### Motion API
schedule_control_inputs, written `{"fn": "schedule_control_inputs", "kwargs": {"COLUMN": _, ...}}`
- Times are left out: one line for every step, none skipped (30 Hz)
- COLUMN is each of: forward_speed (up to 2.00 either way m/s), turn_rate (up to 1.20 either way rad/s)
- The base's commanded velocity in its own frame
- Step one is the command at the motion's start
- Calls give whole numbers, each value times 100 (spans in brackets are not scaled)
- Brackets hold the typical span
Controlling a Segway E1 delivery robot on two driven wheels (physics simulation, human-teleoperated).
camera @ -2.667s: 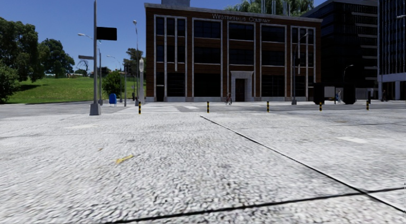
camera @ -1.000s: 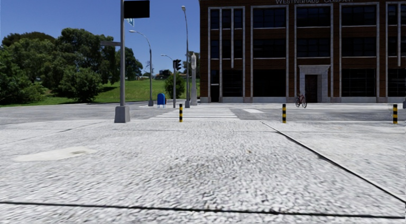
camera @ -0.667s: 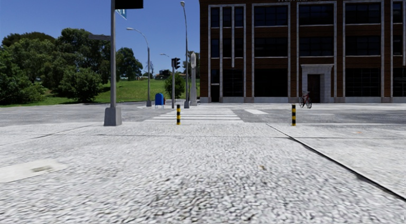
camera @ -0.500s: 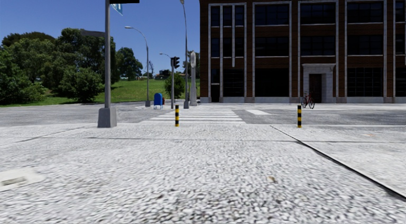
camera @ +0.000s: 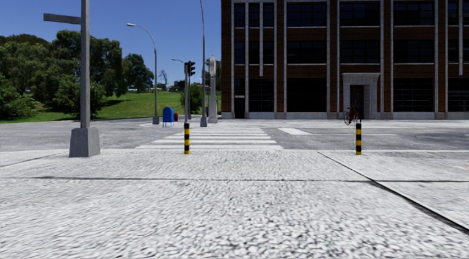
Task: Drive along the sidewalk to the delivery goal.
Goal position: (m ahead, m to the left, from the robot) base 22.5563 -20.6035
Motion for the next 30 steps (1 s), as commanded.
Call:
{"fn": "schedule_control_inputs", "kwargs": {"forward_speed": 200, "turn_rate": 0}}
{"fn": "schedule_control_inputs", "kwargs": {"forward_speed": 200, "turn_rate": 0}}
{"fn": "schedule_control_inputs", "kwargs": {"forward_speed": 200, "turn_rate": 0}}
{"fn": "schedule_control_inputs", "kwargs": {"forward_speed": 200, "turn_rate": 0}}
{"fn": "schedule_control_inputs", "kwargs": {"forward_speed": 200, "turn_rate": 0}}
{"fn": "schedule_control_inputs", "kwargs": {"forward_speed": 200, "turn_rate": 0}}
{"fn": "schedule_control_inputs", "kwargs": {"forward_speed": 200, "turn_rate": 0}}
{"fn": "schedule_control_inputs", "kwargs": {"forward_speed": 200, "turn_rate": 0}}
{"fn": "schedule_control_inputs", "kwargs": {"forward_speed": 200, "turn_rate": 0}}
{"fn": "schedule_control_inputs", "kwargs": {"forward_speed": 200, "turn_rate": 0}}
{"fn": "schedule_control_inputs", "kwargs": {"forward_speed": 200, "turn_rate": 0}}
{"fn": "schedule_control_inputs", "kwargs": {"forward_speed": 200, "turn_rate": 0}}
{"fn": "schedule_control_inputs", "kwargs": {"forward_speed": 200, "turn_rate": 0}}
{"fn": "schedule_control_inputs", "kwargs": {"forward_speed": 200, "turn_rate": 0}}
{"fn": "schedule_control_inputs", "kwargs": {"forward_speed": 200, "turn_rate": 0}}
{"fn": "schedule_control_inputs", "kwargs": {"forward_speed": 200, "turn_rate": 0}}
{"fn": "schedule_control_inputs", "kwargs": {"forward_speed": 200, "turn_rate": -40}}
{"fn": "schedule_control_inputs", "kwargs": {"forward_speed": 200, "turn_rate": -91}}
{"fn": "schedule_control_inputs", "kwargs": {"forward_speed": 200, "turn_rate": -91}}
{"fn": "schedule_control_inputs", "kwargs": {"forward_speed": 200, "turn_rate": -105}}
{"fn": "schedule_control_inputs", "kwargs": {"forward_speed": 200, "turn_rate": -70}}
{"fn": "schedule_control_inputs", "kwargs": {"forward_speed": 200, "turn_rate": 0}}
{"fn": "schedule_control_inputs", "kwargs": {"forward_speed": 200, "turn_rate": 0}}
{"fn": "schedule_control_inputs", "kwargs": {"forward_speed": 200, "turn_rate": 0}}
{"fn": "schedule_control_inputs", "kwargs": {"forward_speed": 200, "turn_rate": 0}}
{"fn": "schedule_control_inputs", "kwargs": {"forward_speed": 200, "turn_rate": 0}}
{"fn": "schedule_control_inputs", "kwargs": {"forward_speed": 200, "turn_rate": 0}}
{"fn": "schedule_control_inputs", "kwargs": {"forward_speed": 200, "turn_rate": 0}}
{"fn": "schedule_control_inputs", "kwargs": {"forward_speed": 200, "turn_rate": 0}}
{"fn": "schedule_control_inputs", "kwargs": {"forward_speed": 200, "turn_rate": 0}}
